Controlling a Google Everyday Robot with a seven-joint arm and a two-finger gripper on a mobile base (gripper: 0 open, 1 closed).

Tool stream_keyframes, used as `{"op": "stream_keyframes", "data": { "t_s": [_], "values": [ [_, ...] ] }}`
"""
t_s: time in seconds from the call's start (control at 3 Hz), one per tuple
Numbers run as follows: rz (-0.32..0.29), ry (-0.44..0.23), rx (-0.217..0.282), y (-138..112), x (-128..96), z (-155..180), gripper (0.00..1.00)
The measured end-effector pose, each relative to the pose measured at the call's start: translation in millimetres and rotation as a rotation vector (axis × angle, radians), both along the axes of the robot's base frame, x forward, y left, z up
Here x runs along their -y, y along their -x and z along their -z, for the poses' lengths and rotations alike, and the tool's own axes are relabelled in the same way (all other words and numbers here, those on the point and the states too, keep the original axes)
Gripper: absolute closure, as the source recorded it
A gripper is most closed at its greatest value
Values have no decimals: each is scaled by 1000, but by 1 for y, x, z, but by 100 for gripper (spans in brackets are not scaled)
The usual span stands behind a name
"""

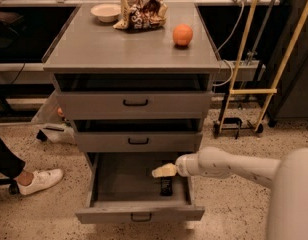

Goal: Pick rxbar chocolate from bottom drawer and place on counter

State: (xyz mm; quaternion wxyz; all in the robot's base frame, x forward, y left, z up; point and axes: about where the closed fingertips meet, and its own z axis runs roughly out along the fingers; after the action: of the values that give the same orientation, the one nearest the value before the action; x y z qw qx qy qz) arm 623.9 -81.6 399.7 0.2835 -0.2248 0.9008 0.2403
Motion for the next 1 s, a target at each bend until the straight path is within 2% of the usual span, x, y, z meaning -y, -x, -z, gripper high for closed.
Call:
{"op": "stream_keyframes", "data": {
  "t_s": [0.33,0.67,1.0],
  "values": [
    [104,-21,-134,-43,-29,59,0],
    [104,-21,-133,-43,-29,60,0],
    [154,-26,-124,-51,-14,80,0]
  ]
}}
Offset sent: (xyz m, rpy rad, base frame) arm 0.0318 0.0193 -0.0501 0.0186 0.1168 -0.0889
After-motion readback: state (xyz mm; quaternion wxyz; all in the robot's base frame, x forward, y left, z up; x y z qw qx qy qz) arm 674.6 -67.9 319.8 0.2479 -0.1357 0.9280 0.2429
